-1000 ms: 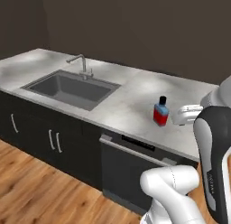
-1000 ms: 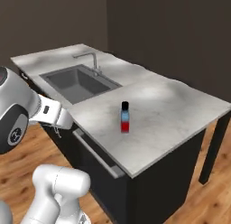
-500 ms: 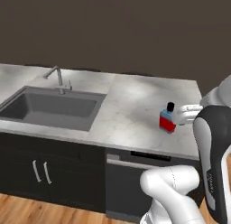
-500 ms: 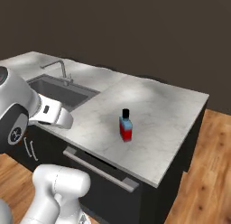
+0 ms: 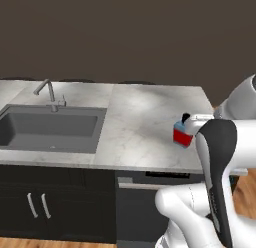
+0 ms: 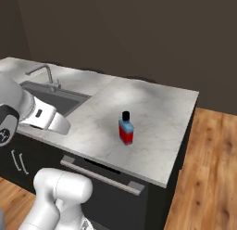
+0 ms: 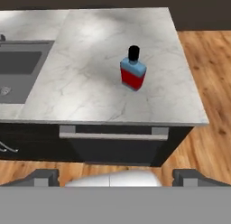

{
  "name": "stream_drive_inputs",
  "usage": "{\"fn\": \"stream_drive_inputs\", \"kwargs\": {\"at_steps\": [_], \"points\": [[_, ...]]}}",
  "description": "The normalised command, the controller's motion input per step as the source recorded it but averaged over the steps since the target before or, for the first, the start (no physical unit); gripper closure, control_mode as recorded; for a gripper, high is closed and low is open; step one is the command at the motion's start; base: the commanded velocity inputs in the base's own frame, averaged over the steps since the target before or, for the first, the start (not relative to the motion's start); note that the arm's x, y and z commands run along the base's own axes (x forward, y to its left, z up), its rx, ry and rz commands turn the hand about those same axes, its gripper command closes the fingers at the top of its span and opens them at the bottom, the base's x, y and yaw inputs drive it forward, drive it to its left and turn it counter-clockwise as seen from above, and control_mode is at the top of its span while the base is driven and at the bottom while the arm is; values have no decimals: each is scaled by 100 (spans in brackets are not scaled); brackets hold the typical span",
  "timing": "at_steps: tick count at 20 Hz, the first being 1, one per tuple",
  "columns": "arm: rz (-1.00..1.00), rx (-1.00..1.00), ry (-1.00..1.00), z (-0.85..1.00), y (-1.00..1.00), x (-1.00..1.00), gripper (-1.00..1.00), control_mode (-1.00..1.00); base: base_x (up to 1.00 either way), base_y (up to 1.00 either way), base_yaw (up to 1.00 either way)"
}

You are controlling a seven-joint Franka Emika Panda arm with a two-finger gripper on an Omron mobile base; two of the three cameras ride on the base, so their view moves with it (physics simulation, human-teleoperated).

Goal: Place the liquor on the top shelf of the fridge to keep it out of children's reach, and place the kiwi and avocado on lower shelves for easy access.

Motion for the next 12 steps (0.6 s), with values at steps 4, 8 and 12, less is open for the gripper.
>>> {"fn": "stream_drive_inputs", "kwargs": {"at_steps": [4,8,12], "points": [[-14,0,-1,-2,-8,28,-100,-100,0,0,0],[0,3,-4,-14,-50,35,-100,-100,0,0,0],[4,10,-3,-21,-69,41,-100,-100,0,0,0]]}}
